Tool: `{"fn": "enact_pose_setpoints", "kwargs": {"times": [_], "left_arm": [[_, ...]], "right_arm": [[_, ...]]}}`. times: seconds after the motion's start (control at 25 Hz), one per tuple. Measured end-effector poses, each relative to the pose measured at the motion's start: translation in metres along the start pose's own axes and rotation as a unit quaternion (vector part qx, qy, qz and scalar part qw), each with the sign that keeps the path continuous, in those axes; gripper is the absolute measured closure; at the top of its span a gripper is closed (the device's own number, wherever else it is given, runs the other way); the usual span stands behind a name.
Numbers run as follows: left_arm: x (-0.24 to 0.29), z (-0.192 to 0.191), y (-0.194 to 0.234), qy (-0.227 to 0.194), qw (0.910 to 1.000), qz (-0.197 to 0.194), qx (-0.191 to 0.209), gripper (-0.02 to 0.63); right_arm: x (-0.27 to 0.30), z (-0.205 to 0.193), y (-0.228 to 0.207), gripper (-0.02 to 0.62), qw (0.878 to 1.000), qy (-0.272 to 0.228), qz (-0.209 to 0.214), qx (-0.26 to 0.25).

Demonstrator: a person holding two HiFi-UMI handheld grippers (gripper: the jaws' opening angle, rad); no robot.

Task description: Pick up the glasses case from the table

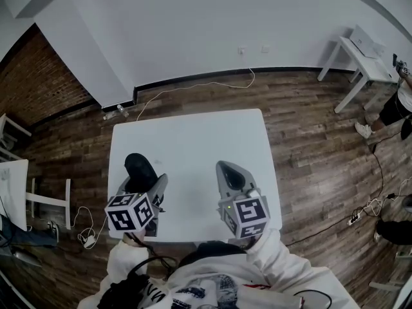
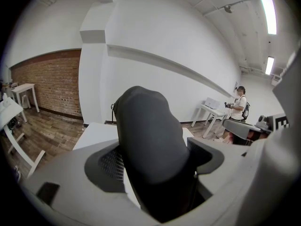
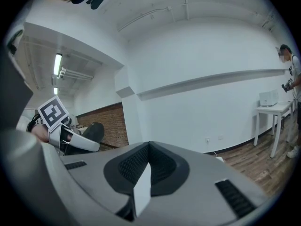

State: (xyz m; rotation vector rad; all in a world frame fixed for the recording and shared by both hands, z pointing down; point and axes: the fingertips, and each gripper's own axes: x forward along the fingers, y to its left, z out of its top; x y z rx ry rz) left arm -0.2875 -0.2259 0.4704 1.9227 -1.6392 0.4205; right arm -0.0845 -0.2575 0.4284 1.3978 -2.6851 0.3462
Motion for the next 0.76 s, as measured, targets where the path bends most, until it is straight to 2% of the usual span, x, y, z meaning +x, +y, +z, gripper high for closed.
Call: {"fn": "enact_pose_setpoints", "kwargs": {"times": [0.76], "left_arm": [[-0.0019, -0.0003, 0.002, 0.001, 1.0, 0.002, 0.0, 0.195]], "right_arm": [[0.0017, -0.0015, 0.0048, 0.595, 1.0, 0.008, 0.001, -0.005]]}}
